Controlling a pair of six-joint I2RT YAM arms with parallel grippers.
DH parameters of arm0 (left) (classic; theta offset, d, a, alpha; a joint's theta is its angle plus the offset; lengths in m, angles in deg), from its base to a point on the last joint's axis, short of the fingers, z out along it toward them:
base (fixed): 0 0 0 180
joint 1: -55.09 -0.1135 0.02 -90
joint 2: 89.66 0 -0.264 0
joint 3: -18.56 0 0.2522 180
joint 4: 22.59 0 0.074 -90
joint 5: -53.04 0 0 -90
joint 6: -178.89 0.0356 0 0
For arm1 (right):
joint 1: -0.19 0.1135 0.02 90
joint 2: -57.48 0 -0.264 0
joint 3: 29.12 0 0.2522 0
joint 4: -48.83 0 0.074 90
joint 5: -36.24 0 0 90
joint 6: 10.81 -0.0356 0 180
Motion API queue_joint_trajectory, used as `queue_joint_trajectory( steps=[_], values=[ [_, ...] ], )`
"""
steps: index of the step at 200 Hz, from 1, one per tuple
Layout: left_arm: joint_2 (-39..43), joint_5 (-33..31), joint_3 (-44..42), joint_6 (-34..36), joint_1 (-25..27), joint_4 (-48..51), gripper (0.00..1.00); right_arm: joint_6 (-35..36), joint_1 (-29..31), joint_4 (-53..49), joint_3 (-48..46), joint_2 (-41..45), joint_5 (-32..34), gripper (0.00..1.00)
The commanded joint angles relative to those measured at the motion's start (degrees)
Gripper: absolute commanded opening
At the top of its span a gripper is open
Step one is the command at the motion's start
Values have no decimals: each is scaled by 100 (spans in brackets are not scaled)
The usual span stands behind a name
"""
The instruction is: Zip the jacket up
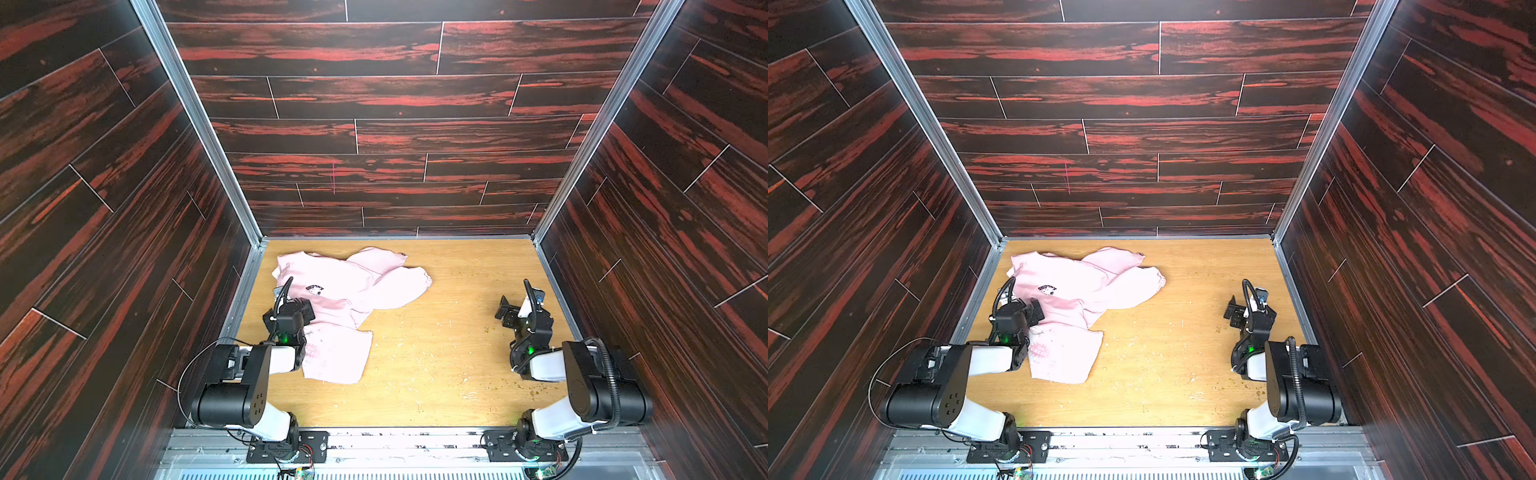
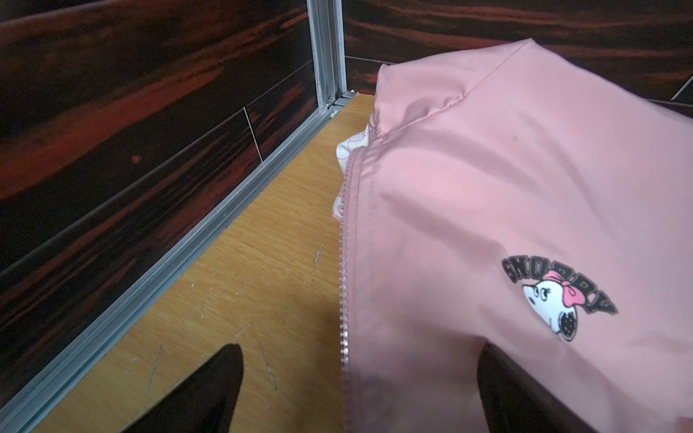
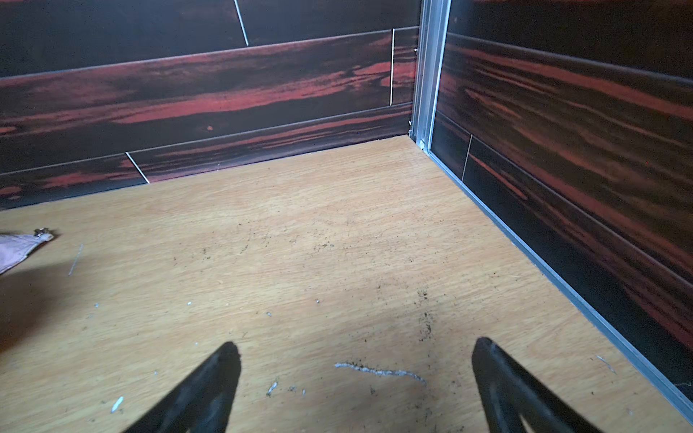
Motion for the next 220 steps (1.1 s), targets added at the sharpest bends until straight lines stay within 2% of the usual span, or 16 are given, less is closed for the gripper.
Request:
queue_joint_trajectory(
  steps=[1,29,41,61,76,87,98,106,112,129,137,149,159,172,188,220],
  values=[
    [9,-81,109,116,-32,-210,100,41,22,302,63,-91,58,99],
    [664,79,263,347,-27,463,100,45,67,703,-290,284,211,99],
    [1149,-165,377,265,7,1047,100,62,122,193,-243,744,427,99],
    [1990,-421,749,-473,11,2108,100,-139,136,-848,13,1563,760,99],
    [2357,-515,1145,-1095,4,2893,100,-831,130,-1690,272,2160,1024,99],
    [2412,-814,1480,-1787,0,3472,100,-1675,129,-3023,720,2452,1350,99],
    [2378,-617,1923,-2323,-76,4394,100,-2521,98,-4475,1361,2491,1604,99],
    [2278,-216,2222,-2411,-122,4916,100,-2774,17,-5318,1786,2415,1154,98],
    [2151,151,2443,-2463,-163,5224,99,-2887,-35,-5897,2191,2293,734,93],
    [1604,948,3070,-2658,-255,6216,94,-2737,-61,-6885,3066,1763,-1007,61],
    [1307,1128,3299,-2748,-285,6586,94,-2755,-35,-6926,3240,1502,-1858,53],
    [921,1183,3527,-2852,-337,6937,94,-2990,192,-6744,3261,1250,-2586,55],
    [732,1066,3561,-2930,-393,6998,94,-3090,538,-6516,3250,1092,-2899,59],
    [568,1068,3548,-3063,-522,6931,95,-3145,1109,-6434,3359,857,-2891,64],
    [349,1215,3585,-3116,-698,6804,96,-3216,1829,-6301,3553,517,-2986,78],
    [-334,1481,3904,-3148,-1092,7011,96,-3415,2981,-6170,4070,-271,-3184,78]
  ],
)
